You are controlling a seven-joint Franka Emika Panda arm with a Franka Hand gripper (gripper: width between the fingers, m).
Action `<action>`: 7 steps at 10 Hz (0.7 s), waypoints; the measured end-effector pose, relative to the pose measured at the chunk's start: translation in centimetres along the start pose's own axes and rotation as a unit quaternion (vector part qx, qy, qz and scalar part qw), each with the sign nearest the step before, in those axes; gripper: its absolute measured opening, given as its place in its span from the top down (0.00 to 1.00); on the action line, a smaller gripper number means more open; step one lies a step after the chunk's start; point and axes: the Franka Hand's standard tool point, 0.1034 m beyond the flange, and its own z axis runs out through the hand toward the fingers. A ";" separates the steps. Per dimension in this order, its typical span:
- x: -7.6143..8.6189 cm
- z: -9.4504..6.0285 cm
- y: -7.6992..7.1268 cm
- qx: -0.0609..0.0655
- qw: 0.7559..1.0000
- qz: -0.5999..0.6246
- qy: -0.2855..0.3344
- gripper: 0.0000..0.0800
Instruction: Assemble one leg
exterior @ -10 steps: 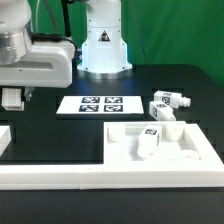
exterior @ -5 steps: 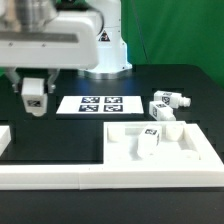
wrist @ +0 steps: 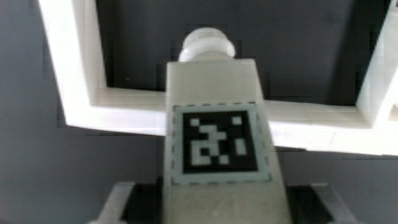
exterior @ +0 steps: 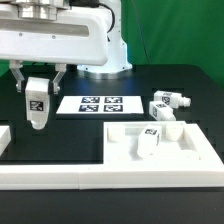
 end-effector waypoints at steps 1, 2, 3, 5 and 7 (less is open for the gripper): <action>-0.3 -0.2 -2.9 0.014 1.000 0.007 0.000 0.64; -0.2 -0.1 -5.2 0.025 0.999 0.035 -0.001 0.64; 0.0 -0.2 -8.5 0.036 0.997 0.071 -0.011 0.64; 0.4 -0.2 -10.2 0.041 0.997 0.055 -0.020 0.64; 0.3 -0.2 -10.1 0.041 0.997 0.058 -0.021 0.64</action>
Offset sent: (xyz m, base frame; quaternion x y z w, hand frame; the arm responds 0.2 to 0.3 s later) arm 0.0230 0.0882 0.0030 -0.0555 -0.0663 0.0901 0.9922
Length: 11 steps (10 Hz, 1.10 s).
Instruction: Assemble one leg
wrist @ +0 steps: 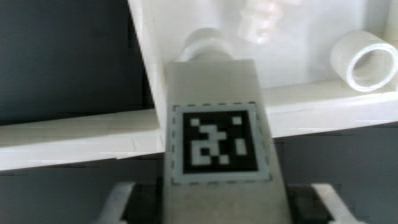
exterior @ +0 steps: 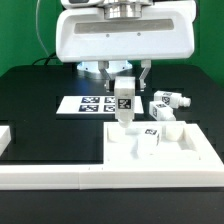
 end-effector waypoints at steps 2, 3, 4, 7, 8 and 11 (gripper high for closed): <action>-0.4 -0.4 -2.0 0.009 0.999 0.011 0.030 0.64; -1.4 -0.1 -3.7 0.020 0.999 0.015 0.036 0.64; -1.7 0.4 -5.8 0.031 0.997 0.029 0.058 0.64; -2.6 1.1 -9.7 0.041 0.996 0.042 0.074 0.64; -2.5 1.1 -9.4 0.039 0.995 0.045 0.075 0.64; -0.4 1.1 -6.9 0.020 0.996 -0.006 0.092 0.64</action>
Offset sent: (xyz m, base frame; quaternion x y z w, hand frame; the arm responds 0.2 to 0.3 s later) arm -0.0085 0.0799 -0.0200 0.0780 0.0951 0.0907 0.9883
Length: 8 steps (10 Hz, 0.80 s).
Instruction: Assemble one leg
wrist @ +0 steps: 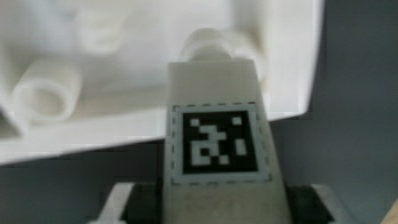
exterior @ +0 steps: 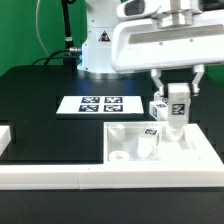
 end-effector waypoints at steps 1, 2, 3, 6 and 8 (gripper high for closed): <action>1.1 0.0 0.1 0.000 1.000 -0.017 0.012 0.64; 2.0 0.0 -0.2 0.001 0.999 -0.027 0.026 0.64; 1.7 0.2 -0.1 0.000 0.999 -0.028 0.022 0.64; 0.7 1.1 -1.6 0.003 0.998 -0.037 0.049 0.64; 0.1 2.2 -2.2 0.001 0.997 -0.055 0.051 0.64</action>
Offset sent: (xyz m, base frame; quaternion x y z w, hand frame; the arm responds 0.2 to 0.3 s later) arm 0.0000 0.0000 0.0000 0.0000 0.0000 0.0000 1.0000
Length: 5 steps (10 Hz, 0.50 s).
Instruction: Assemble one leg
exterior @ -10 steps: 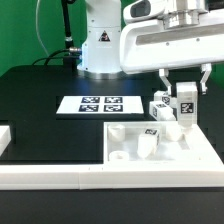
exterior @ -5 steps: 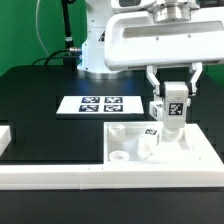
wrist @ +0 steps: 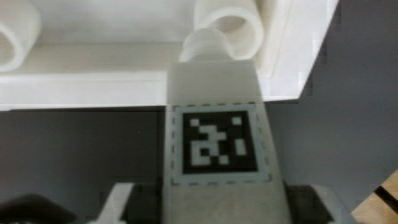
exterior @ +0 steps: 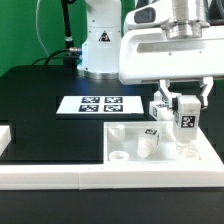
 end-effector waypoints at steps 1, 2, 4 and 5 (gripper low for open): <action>0.0 0.3 0.0 -0.001 1.000 0.000 -0.001 0.64; 0.0 0.6 -0.3 0.000 1.000 -0.001 0.000 0.64; -0.2 0.8 -1.2 0.004 1.000 -0.004 0.000 0.64; -0.4 0.8 -1.3 0.003 1.000 -0.001 -0.001 0.64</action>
Offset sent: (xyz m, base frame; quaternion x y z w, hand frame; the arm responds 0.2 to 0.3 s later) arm 0.0018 0.0179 -0.0087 -0.0041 0.0013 0.0218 0.9998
